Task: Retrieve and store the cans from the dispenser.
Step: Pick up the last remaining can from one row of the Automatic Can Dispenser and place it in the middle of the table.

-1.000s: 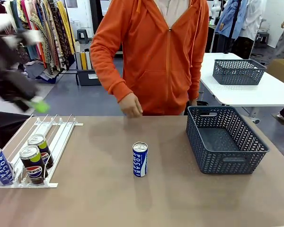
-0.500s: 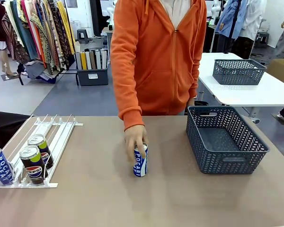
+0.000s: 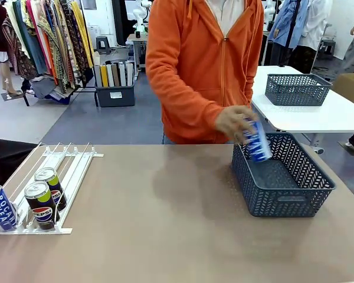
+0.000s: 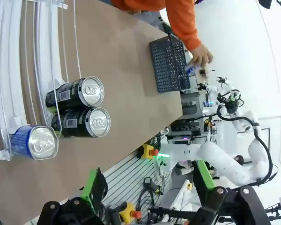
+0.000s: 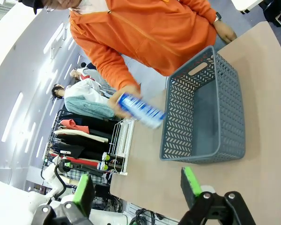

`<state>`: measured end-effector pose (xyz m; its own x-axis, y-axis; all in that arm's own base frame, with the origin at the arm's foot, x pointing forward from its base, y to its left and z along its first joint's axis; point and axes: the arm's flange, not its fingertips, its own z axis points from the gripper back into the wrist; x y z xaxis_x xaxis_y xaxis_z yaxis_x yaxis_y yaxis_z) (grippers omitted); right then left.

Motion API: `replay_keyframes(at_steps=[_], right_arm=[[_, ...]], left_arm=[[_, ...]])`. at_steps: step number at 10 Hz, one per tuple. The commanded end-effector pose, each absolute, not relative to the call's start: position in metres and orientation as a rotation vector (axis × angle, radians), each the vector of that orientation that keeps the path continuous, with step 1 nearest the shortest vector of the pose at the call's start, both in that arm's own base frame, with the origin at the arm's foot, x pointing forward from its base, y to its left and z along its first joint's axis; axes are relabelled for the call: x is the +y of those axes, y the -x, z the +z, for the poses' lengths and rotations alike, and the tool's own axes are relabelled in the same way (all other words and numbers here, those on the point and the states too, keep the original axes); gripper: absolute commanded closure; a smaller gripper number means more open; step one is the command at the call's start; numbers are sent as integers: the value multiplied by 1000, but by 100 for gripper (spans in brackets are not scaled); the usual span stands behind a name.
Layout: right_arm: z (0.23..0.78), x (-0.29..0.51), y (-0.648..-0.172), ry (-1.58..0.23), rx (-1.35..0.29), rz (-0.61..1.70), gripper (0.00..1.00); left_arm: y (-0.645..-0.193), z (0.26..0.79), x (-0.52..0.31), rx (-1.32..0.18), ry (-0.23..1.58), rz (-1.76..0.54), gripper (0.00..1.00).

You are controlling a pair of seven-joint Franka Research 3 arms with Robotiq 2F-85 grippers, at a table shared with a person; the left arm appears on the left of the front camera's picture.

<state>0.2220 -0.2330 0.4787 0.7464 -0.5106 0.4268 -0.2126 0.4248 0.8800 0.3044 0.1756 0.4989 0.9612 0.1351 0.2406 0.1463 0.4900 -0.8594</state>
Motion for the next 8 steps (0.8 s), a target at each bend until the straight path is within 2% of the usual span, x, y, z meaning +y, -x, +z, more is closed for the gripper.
replay_keyframes(at_steps=[1, 5, 8], right_arm=[[481, -233, -224, -1150, -776, -190, 0], [481, -233, -224, -1150, -776, -190, 0], [481, -233, -224, -1150, -776, -190, 0]], left_arm=[[-302, 504, 176, -308, 1068, -34, 0], [-303, 504, 174, -290, 1053, -17, 0], [-299, 542, 126, -234, 276, 78, 0]])
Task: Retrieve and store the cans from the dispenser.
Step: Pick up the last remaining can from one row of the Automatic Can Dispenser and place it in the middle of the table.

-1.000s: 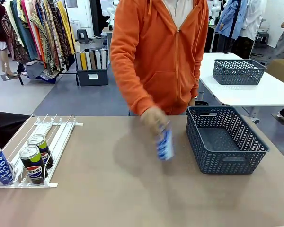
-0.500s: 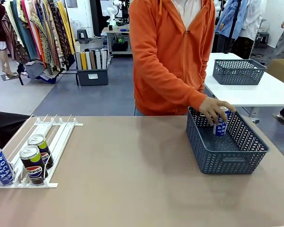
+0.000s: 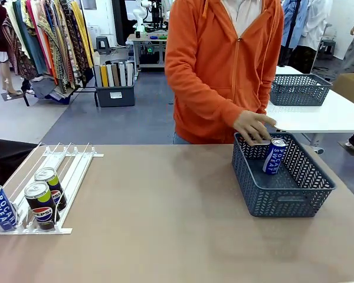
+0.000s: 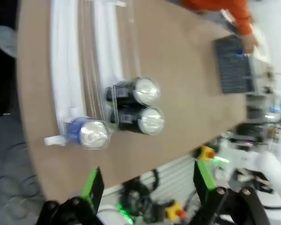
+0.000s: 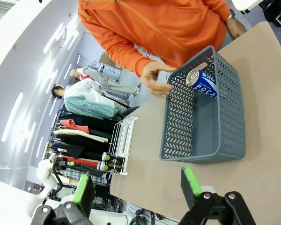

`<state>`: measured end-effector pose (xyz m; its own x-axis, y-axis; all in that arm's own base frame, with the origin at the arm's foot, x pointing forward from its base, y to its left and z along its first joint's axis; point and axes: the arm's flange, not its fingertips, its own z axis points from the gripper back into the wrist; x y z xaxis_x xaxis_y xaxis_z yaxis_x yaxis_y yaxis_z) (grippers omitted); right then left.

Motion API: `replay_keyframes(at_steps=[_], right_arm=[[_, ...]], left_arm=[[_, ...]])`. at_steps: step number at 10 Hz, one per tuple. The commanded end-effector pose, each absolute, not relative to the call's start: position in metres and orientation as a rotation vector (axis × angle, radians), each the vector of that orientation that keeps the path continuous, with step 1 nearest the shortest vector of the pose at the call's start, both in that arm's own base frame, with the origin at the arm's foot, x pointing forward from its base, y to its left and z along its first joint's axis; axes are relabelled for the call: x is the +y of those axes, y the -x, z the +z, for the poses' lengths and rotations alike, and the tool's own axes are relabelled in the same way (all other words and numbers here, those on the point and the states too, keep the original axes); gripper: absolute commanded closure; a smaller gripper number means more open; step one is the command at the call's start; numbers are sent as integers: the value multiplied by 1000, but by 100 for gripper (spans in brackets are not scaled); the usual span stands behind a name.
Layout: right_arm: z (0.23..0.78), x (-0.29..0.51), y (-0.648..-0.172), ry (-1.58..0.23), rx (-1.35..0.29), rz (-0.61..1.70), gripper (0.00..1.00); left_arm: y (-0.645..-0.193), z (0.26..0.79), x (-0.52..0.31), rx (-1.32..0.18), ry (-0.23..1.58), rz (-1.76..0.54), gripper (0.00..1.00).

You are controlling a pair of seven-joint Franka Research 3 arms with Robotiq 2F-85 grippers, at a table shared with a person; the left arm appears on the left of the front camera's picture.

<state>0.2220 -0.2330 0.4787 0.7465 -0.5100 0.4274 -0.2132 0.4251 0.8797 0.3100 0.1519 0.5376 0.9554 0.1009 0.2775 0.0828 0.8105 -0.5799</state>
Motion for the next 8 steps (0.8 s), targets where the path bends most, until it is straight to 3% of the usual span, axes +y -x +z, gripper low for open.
replay_keyframes(at_steps=[1, 3, 5, 6, 8], right_arm=[[481, -233, -224, -1150, -776, -190, 0], [481, -233, -224, -1150, -776, -190, 0], [481, -233, -224, -1150, -776, -190, 0], [481, -233, -224, -1150, -776, -190, 0], [481, -233, -224, -1150, -776, -190, 0]], left_arm=[[-298, 550, 108, -247, 35, 126, 0], [-300, 558, 77, -267, -106, 127, 0], [-310, 565, 61, -283, -59, 263, 0], [-303, 574, 71, -359, -28, 101, 0], [-306, 569, 59, -339, -93, 161, 0]])
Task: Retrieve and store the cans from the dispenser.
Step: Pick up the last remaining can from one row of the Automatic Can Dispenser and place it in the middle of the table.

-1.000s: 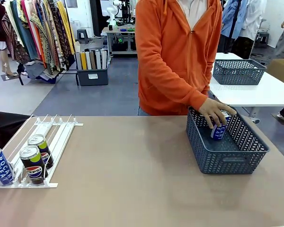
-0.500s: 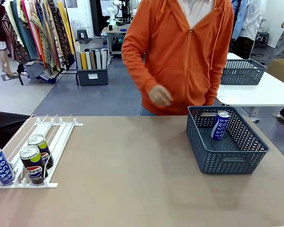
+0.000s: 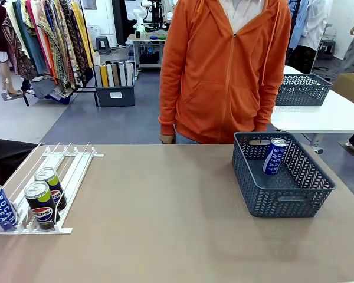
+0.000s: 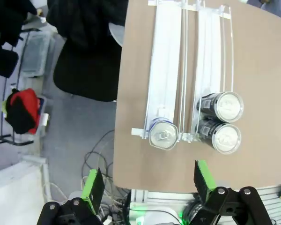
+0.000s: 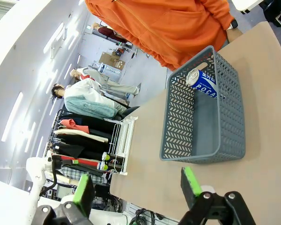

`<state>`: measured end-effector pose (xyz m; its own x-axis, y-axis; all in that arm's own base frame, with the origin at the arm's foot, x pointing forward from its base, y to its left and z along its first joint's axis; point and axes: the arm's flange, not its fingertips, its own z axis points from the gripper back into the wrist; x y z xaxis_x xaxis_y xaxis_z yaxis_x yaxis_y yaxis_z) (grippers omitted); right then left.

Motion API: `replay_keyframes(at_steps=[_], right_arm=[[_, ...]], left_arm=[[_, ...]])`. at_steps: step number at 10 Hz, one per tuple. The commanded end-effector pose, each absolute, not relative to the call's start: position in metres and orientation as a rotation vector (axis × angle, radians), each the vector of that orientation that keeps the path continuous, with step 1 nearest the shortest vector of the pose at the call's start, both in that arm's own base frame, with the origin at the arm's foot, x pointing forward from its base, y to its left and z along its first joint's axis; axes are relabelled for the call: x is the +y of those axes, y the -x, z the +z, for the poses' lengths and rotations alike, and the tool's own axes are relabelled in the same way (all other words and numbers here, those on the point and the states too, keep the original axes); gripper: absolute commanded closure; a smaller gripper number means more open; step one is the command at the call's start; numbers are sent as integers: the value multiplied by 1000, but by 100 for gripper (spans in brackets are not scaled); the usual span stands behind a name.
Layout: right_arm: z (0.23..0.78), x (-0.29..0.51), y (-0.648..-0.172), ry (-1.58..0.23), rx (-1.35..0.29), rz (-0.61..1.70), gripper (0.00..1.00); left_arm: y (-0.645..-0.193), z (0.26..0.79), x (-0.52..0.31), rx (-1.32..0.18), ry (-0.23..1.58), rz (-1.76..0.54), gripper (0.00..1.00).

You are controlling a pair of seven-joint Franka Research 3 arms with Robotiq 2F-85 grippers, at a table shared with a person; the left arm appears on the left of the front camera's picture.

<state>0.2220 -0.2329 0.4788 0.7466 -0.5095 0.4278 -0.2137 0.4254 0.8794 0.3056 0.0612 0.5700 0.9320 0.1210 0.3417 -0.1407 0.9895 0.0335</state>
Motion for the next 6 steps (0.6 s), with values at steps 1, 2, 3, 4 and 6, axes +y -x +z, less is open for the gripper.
replay_keyframes(at_steps=[1, 2, 3, 4, 6], right_arm=[[481, -233, -224, -1150, -776, -190, 0], [481, -233, -224, -1150, -776, -190, 0], [481, -233, -224, -1150, -776, -190, 0], [481, -233, -224, -1150, -776, -190, 0], [481, -233, -224, -1150, -776, -190, 0]], left_arm=[[-315, 554, 58, -304, -78, 184, 0], [-325, 536, 58, -268, -32, 202, 0], [-333, 517, 58, -229, 9, 209, 0], [-339, 502, 59, -208, 19, 237, 0], [-350, 479, 57, -165, 61, 247, 0]])
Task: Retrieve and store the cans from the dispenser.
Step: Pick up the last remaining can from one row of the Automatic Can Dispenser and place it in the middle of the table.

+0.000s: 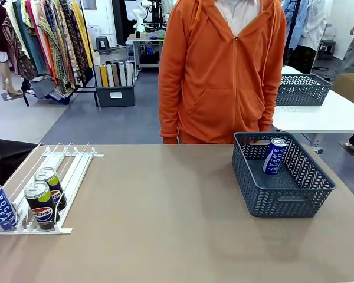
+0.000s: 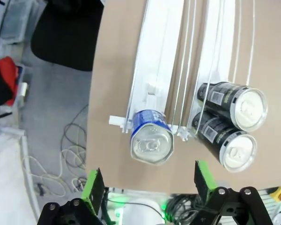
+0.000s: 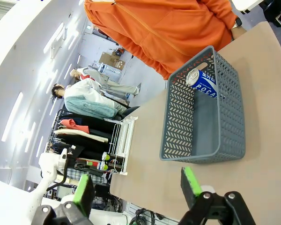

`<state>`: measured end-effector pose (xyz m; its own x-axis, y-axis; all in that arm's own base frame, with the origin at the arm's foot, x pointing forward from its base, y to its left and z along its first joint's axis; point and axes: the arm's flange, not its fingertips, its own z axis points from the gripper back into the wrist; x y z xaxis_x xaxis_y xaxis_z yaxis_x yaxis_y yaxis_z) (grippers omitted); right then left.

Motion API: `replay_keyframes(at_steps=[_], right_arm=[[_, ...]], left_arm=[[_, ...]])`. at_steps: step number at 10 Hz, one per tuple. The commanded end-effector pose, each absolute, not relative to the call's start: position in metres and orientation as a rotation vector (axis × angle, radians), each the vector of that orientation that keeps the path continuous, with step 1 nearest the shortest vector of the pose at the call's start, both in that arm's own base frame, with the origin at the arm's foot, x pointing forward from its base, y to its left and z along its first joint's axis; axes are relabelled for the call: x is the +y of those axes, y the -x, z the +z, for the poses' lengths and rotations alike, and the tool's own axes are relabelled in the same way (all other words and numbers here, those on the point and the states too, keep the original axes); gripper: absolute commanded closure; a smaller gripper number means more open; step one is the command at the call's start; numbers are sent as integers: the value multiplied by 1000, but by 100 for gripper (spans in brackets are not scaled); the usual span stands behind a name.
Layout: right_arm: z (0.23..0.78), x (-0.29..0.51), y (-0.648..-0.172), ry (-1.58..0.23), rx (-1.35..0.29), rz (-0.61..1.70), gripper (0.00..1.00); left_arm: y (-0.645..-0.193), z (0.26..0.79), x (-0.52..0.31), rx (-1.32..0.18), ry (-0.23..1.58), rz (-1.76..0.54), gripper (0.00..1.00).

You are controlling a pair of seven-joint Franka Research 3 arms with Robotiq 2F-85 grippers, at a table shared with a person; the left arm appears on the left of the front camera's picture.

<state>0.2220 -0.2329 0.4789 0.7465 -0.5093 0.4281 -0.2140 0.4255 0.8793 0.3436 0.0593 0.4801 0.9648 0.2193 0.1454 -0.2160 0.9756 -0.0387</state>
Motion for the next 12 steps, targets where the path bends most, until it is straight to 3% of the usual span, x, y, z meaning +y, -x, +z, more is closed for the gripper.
replay_keyframes(at_steps=[1, 5, 12], right_arm=[[481, -233, -224, -1150, -776, -190, 0], [481, -233, -224, -1150, -776, -190, 0], [481, -233, -224, -1150, -776, -190, 0]], left_arm=[[-356, 469, 54, -178, 56, 276, 0], [-380, 424, 48, -52, 63, 266, 0], [-375, 415, 48, 12, 47, 244, 0]])
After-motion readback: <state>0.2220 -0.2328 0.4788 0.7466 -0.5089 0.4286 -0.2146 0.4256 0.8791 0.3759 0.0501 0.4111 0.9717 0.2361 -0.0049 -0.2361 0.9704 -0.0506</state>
